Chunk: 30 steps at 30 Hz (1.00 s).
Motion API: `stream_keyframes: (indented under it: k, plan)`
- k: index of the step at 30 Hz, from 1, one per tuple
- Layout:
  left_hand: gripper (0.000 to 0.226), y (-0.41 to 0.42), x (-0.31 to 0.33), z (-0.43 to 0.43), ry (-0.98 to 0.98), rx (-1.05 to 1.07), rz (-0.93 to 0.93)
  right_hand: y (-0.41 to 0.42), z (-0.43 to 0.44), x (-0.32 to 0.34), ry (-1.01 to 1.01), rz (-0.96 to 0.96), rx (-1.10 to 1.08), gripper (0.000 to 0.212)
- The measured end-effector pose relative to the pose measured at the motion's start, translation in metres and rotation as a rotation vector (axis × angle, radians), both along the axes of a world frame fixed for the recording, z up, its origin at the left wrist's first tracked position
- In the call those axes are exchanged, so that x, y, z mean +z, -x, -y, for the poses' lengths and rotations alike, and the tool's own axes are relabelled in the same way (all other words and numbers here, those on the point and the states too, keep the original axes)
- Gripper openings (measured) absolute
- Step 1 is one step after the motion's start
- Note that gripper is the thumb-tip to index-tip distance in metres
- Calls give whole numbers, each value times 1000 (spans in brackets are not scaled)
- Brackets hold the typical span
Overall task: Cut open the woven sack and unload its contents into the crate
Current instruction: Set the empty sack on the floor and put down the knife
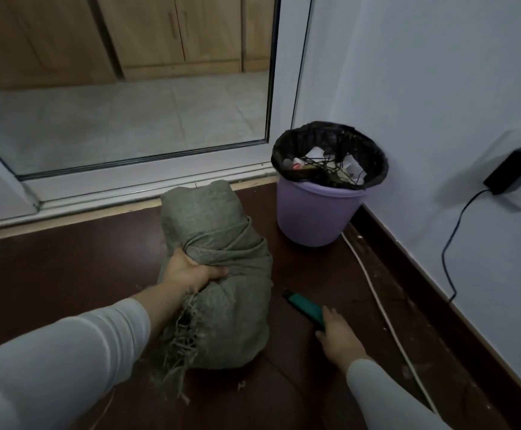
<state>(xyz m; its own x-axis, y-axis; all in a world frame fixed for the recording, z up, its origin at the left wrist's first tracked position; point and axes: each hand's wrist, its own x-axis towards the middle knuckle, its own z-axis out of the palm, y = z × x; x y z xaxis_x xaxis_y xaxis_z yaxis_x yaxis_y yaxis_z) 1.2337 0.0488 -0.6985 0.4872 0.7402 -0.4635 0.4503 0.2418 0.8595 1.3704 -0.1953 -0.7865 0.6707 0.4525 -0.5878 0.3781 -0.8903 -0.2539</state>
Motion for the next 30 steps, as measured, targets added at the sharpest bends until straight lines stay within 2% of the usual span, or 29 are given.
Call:
stream_keyframes:
  k: [3,5,6,8,11,14,17,19,21,25,30]
  plan:
    - [117,5,-11,-1,-4,-23,-48,7,2,-15,75,173,51,64]
    - [128,8,-21,-5,-11,-28,-72,12,1,-17,98,299,57,50]
    - [127,8,-20,-4,-9,-31,-89,13,-1,-15,98,297,28,43]
    - [114,7,-11,0,-24,-28,-156,10,-4,-7,-11,165,-178,40]
    - [85,-7,2,12,-9,-49,-178,-6,5,12,-300,-25,-526,43]
    - [61,-31,7,26,45,-148,-177,-24,24,33,-457,-82,-659,46]
    - [56,-57,15,52,113,-284,-184,-35,44,51,-517,-70,-757,48]
    - [61,-69,15,72,121,-385,-197,-41,59,62,-544,4,-791,47]
    - [76,-75,13,88,116,-494,-232,-43,70,75,-547,87,-799,46]
    - [94,-82,26,90,-67,-818,-516,-46,78,101,-575,175,-794,40]
    - [71,-92,72,70,-255,-920,-579,-49,52,134,-709,86,-718,22]
